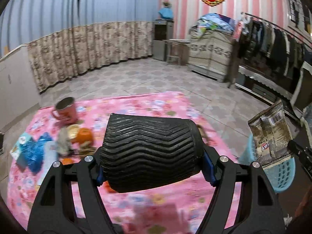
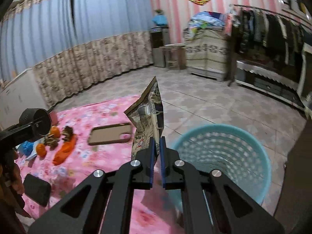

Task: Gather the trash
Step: 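Carry wrapper and sleeve to the blue wastebasket and release both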

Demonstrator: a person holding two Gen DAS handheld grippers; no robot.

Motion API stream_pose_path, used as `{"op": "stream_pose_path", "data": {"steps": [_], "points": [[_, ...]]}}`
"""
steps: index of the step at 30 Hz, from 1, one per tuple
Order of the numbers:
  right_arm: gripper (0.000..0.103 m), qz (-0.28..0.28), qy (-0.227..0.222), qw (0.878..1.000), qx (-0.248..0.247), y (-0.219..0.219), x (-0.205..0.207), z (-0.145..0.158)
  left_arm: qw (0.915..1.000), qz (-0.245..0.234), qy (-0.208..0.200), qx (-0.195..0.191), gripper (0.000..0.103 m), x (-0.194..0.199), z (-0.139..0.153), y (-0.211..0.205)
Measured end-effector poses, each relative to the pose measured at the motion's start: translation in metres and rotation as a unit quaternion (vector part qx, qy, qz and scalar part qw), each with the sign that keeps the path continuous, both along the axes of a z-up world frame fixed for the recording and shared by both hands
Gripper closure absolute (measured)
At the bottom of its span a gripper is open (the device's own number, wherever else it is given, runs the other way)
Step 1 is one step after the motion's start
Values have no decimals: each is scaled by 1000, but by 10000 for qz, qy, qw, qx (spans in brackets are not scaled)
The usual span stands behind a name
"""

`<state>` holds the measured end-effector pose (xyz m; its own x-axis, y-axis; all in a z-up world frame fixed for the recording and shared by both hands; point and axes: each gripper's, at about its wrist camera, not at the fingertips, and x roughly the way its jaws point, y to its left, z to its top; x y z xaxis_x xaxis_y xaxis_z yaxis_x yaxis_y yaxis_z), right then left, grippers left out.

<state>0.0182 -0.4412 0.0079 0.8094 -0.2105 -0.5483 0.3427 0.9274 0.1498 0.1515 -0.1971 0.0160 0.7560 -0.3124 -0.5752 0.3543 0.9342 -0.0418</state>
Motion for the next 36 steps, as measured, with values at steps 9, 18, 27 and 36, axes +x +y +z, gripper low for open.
{"op": "stream_pose_path", "data": {"steps": [9, 18, 27, 36], "points": [[97, -761, -102, 9969, 182, -43, -46, -10, 9970, -755, 137, -33, 31, -14, -20, -81], [97, -1319, -20, 9912, 125, -71, -59, -19, 9860, -1655, 193, 55, 31, -45, -33, -162], [97, -1671, 123, 9858, 147, -102, -70, -26, 9773, -2081, 210, 349, 31, -48, -46, -225], [97, -1834, 176, 9826, 220, -117, -72, -32, 9718, -2271, 567, 295, 12, -43, -53, -253]]}}
